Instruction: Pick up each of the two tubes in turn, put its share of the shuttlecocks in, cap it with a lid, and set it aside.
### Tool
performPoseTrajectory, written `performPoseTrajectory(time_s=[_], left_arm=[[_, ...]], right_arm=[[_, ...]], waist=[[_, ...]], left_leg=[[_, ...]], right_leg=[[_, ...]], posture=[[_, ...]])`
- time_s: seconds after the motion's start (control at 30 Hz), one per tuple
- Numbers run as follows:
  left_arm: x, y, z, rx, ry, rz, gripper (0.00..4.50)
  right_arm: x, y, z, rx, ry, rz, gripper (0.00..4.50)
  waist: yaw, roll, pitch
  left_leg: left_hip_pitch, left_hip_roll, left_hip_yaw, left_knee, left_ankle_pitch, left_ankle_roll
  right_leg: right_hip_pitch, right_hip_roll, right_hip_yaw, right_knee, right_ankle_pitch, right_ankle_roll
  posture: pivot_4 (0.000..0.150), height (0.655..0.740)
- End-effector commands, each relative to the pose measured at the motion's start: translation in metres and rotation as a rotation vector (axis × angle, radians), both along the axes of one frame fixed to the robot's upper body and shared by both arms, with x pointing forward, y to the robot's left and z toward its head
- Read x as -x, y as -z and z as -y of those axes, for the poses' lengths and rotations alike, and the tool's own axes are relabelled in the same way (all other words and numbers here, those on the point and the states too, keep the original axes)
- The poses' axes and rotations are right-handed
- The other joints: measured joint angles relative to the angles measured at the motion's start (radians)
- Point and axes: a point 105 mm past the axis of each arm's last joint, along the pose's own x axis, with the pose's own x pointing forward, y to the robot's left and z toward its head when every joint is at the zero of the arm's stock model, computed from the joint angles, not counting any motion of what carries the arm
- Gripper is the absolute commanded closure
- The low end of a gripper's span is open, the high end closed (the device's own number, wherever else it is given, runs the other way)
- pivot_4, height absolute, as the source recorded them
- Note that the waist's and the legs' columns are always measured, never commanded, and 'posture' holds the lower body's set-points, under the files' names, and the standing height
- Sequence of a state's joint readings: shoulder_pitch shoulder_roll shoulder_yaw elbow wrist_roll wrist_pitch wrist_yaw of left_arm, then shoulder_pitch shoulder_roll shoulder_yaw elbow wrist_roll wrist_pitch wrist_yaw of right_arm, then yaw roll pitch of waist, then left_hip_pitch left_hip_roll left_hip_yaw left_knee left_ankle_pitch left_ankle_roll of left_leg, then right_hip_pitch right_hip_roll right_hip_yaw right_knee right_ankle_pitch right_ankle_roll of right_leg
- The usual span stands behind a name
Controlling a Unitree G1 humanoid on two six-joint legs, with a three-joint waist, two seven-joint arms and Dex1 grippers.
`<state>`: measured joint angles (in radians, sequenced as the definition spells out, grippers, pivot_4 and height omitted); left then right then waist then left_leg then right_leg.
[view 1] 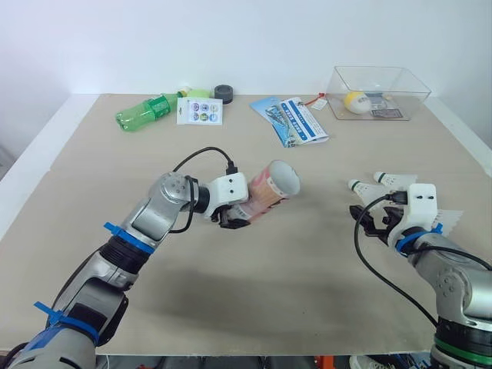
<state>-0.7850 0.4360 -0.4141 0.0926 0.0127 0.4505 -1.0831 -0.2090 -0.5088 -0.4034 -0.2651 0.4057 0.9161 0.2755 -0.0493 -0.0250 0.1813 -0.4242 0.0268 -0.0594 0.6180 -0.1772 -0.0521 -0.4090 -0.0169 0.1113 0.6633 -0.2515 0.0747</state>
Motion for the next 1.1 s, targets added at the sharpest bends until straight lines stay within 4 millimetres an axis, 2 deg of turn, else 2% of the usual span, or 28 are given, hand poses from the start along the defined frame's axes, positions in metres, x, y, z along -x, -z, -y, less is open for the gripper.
performPoseTrajectory(time_s=[0.03, 0.17, 0.47, 0.5, 0.53, 0.6, 0.77, 0.8, 0.97, 1.1], left_arm=[[0.006, -0.021, 0.008, 0.050, 0.044, 0.025, 0.85], [0.003, -0.016, 0.004, 0.022, 0.035, 0.045, 0.85], [0.000, -0.006, -0.001, -0.018, 0.017, 0.070, 0.85], [0.000, -0.006, 0.000, -0.019, 0.017, 0.071, 0.88], [0.000, -0.005, 0.000, -0.020, 0.018, 0.072, 0.88], [0.000, -0.005, 0.001, -0.016, 0.017, 0.073, 0.88], [-0.001, -0.004, 0.004, -0.010, 0.010, 0.076, 0.88], [-0.001, -0.004, 0.004, -0.010, 0.011, 0.076, 0.88], [-0.004, -0.002, 0.003, -0.014, 0.004, 0.080, 0.88], [-0.013, -0.004, 0.001, 0.010, -0.031, 0.073, 0.88]], right_arm=[[-0.009, -0.012, 0.002, 0.031, -0.014, 0.066, 0.00], [-0.019, -0.008, 0.002, 0.044, -0.028, 0.086, 0.00], [-0.036, -0.015, -0.003, 0.068, -0.049, 0.132, 0.00], [-0.037, -0.015, -0.001, 0.081, -0.037, 0.135, 0.55], [-0.038, -0.016, 0.001, 0.087, -0.027, 0.141, 0.85], [-0.039, -0.018, 0.003, 0.075, -0.010, 0.161, 1.80], [-0.044, -0.020, 0.003, 0.109, -0.013, 0.189, 4.34], [-0.045, -0.020, 0.003, 0.106, -0.017, 0.197, 4.46], [-0.048, -0.024, -0.002, 0.150, -0.059, 0.221, 4.46], [-0.040, -0.048, -0.028, 0.395, -0.313, 0.306, 4.46]], waist=[[0.000, 0.000, 0.000], [-0.003, 0.000, 0.000], [-0.002, 0.000, 0.000], [-0.001, 0.000, 0.000], [-0.001, 0.000, 0.000], [-0.001, 0.000, 0.000], [0.000, 0.000, 0.000], [-0.001, 0.000, 0.000], [-0.002, 0.000, 0.000], [-0.001, 0.001, 0.000]], left_leg=[[0.000, 0.000, 0.000, 0.000, 0.000, 0.000], [0.000, 0.000, 0.000, 0.000, 0.000, 0.000], [0.000, 0.000, 0.000, 0.000, 0.000, 0.000], [0.000, 0.000, 0.000, 0.000, 0.000, 0.000], [0.000, 0.000, 0.000, 0.000, 0.000, 0.000], [0.000, 0.000, 0.000, 0.000, 0.000, 0.000], [0.000, 0.000, 0.000, 0.000, 0.000, 0.000], [0.000, 0.000, 0.000, 0.000, 0.000, 0.000], [0.001, 0.000, 0.000, 0.000, 0.000, 0.000], [0.000, 0.000, 0.000, 0.000, 0.000, 0.000]], right_leg=[[0.000, 0.000, 0.000, 0.000, 0.000, 0.000], [0.000, 0.000, 0.000, 0.000, 0.000, 0.000], [0.000, 0.000, 0.000, 0.000, 0.000, 0.000], [0.000, 0.000, 0.000, 0.000, 0.000, 0.000], [0.000, 0.000, 0.000, 0.000, 0.000, 0.000], [0.000, 0.000, 0.000, 0.000, 0.000, 0.000], [0.000, 0.000, 0.000, 0.000, 0.000, 0.000], [0.000, 0.000, 0.000, 0.000, 0.000, 0.000], [0.000, 0.001, 0.000, 0.000, 0.001, 0.000], [0.000, 0.000, 0.000, 0.000, 0.000, 0.000]], posture=[[0.150, 0.7400], [0.150, 0.7400], [0.150, 0.7400], [0.150, 0.7400], [0.150, 0.7400], [0.150, 0.7400], [0.150, 0.7400], [0.150, 0.7400], [0.150, 0.7400], [0.150, 0.7400]])
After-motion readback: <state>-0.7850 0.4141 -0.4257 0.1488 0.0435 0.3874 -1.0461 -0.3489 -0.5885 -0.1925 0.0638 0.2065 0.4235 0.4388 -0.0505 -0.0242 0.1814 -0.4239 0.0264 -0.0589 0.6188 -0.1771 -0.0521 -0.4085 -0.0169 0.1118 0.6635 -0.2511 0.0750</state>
